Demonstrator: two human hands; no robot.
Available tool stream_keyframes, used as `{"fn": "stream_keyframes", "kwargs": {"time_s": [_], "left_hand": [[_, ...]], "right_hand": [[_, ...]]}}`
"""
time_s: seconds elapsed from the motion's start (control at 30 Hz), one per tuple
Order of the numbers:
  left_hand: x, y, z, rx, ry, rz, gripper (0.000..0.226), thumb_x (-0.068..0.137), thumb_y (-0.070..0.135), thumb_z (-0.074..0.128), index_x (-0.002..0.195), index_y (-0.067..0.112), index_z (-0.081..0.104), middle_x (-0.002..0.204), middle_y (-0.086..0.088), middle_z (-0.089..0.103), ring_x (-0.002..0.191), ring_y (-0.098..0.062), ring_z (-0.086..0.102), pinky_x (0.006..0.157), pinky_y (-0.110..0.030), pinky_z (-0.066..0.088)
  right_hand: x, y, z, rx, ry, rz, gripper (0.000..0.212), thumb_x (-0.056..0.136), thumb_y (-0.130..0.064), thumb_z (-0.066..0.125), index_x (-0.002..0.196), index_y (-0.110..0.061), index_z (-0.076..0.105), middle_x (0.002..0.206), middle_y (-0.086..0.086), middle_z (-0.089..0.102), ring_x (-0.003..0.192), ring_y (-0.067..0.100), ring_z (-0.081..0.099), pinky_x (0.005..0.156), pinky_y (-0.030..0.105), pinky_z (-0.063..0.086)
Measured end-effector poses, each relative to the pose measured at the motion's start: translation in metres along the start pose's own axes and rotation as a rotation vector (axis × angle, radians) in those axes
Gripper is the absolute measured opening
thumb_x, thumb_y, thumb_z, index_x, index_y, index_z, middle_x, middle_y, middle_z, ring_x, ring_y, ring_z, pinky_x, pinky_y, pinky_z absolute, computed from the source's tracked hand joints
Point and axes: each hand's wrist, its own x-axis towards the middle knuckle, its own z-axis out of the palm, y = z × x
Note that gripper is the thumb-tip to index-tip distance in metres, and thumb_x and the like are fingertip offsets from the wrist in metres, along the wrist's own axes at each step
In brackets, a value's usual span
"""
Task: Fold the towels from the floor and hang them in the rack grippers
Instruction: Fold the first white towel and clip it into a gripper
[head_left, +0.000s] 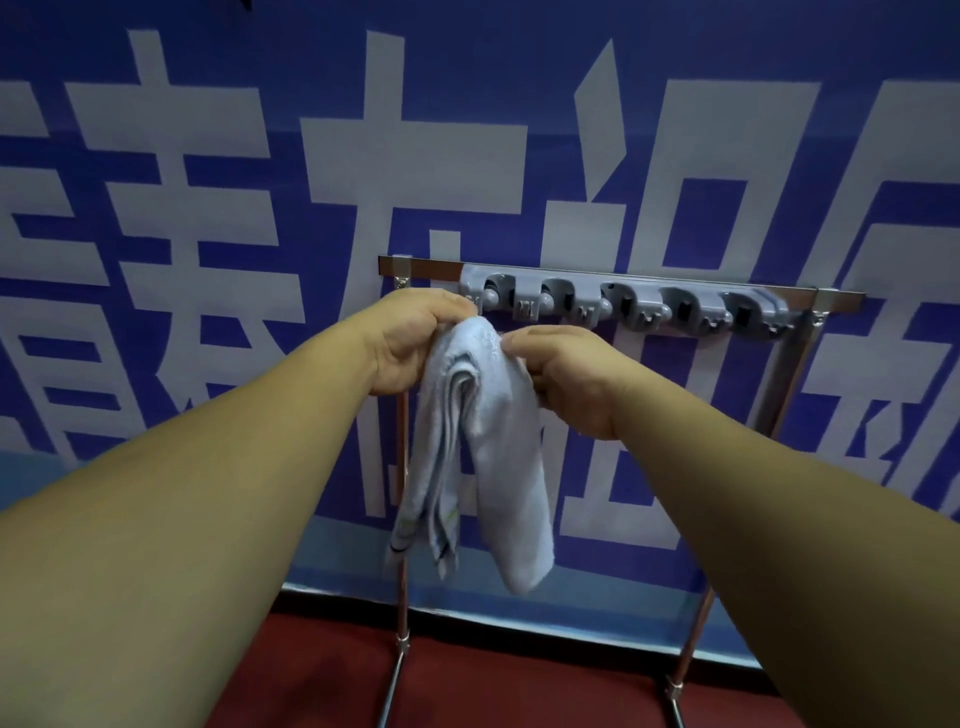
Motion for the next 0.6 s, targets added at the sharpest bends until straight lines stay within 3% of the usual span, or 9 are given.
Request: {"fn": "stream_keyframes", "kwargs": {"time_s": [0.1, 0.23, 0.3, 0.37, 0.47, 0.53, 0.6], "left_hand": [[0.022, 0.003, -0.011, 0.102, 0.106, 0.063, 0.008, 0.097, 0.007, 0.070, 0.104, 0.011, 0.070, 0.085, -0.005, 0.071, 0.068, -0.016, 0.065, 0.067, -0.033, 0.056], [0.053, 0.005, -0.027, 0.128, 0.196, 0.155, 0.024, 0.099, 0.013, 0.073, 0.122, 0.015, 0.068, 0.111, -0.007, 0.076, 0.083, -0.016, 0.073, 0.069, -0.030, 0.061], [0.068, 0.007, -0.032, 0.135, 0.219, 0.188, 0.023, 0.099, 0.013, 0.073, 0.122, 0.017, 0.069, 0.117, -0.009, 0.075, 0.087, -0.018, 0.074, 0.071, -0.030, 0.063], [0.082, 0.007, -0.034, 0.135, 0.240, 0.182, 0.021, 0.099, 0.013, 0.073, 0.119, 0.017, 0.069, 0.119, -0.011, 0.075, 0.095, -0.023, 0.075, 0.083, -0.039, 0.066], [0.097, 0.005, -0.034, 0.173, 0.298, 0.140, 0.016, 0.097, 0.013, 0.073, 0.112, 0.017, 0.069, 0.115, -0.014, 0.077, 0.099, -0.029, 0.075, 0.095, -0.050, 0.064], [0.103, 0.002, -0.033, 0.196, 0.310, 0.114, 0.005, 0.096, 0.010, 0.071, 0.098, 0.015, 0.071, 0.101, -0.014, 0.078, 0.086, -0.026, 0.074, 0.086, -0.045, 0.065], [0.105, -0.001, -0.034, 0.218, 0.275, 0.070, 0.015, 0.095, 0.008, 0.067, 0.082, 0.010, 0.074, 0.081, -0.013, 0.075, 0.072, -0.026, 0.071, 0.071, -0.040, 0.062]], "right_hand": [[0.028, -0.002, 0.001, -0.065, 0.157, -0.099, 0.018, 0.096, -0.010, 0.067, 0.108, -0.023, 0.069, 0.103, 0.008, 0.070, 0.085, 0.024, 0.061, 0.071, 0.037, 0.050], [0.056, -0.020, 0.007, -0.412, 0.299, -0.277, 0.020, 0.101, -0.012, 0.060, 0.105, -0.028, 0.072, 0.081, -0.004, 0.064, 0.065, 0.014, 0.053, 0.060, 0.029, 0.045], [0.073, -0.030, 0.010, -0.650, 0.363, -0.348, 0.023, 0.103, -0.017, 0.055, 0.105, -0.032, 0.072, 0.093, -0.006, 0.068, 0.077, 0.015, 0.060, 0.069, 0.031, 0.048], [0.089, -0.036, 0.011, -0.933, 0.456, -0.360, 0.029, 0.104, -0.020, 0.050, 0.105, -0.041, 0.070, 0.100, -0.006, 0.068, 0.096, 0.018, 0.057, 0.088, 0.036, 0.044], [0.107, -0.037, 0.008, -1.157, 0.503, -0.351, 0.037, 0.105, -0.019, 0.046, 0.112, -0.046, 0.070, 0.092, -0.009, 0.060, 0.111, 0.021, 0.042, 0.090, 0.038, 0.022], [0.115, -0.035, 0.006, -1.242, 0.479, -0.347, 0.035, 0.105, -0.019, 0.048, 0.113, -0.046, 0.070, 0.092, -0.010, 0.060, 0.117, 0.024, 0.043, 0.095, 0.042, 0.023], [0.120, -0.032, 0.006, -1.326, 0.447, -0.342, 0.030, 0.104, -0.021, 0.054, 0.110, -0.046, 0.069, 0.094, -0.011, 0.060, 0.119, 0.025, 0.045, 0.105, 0.049, 0.024]]}}
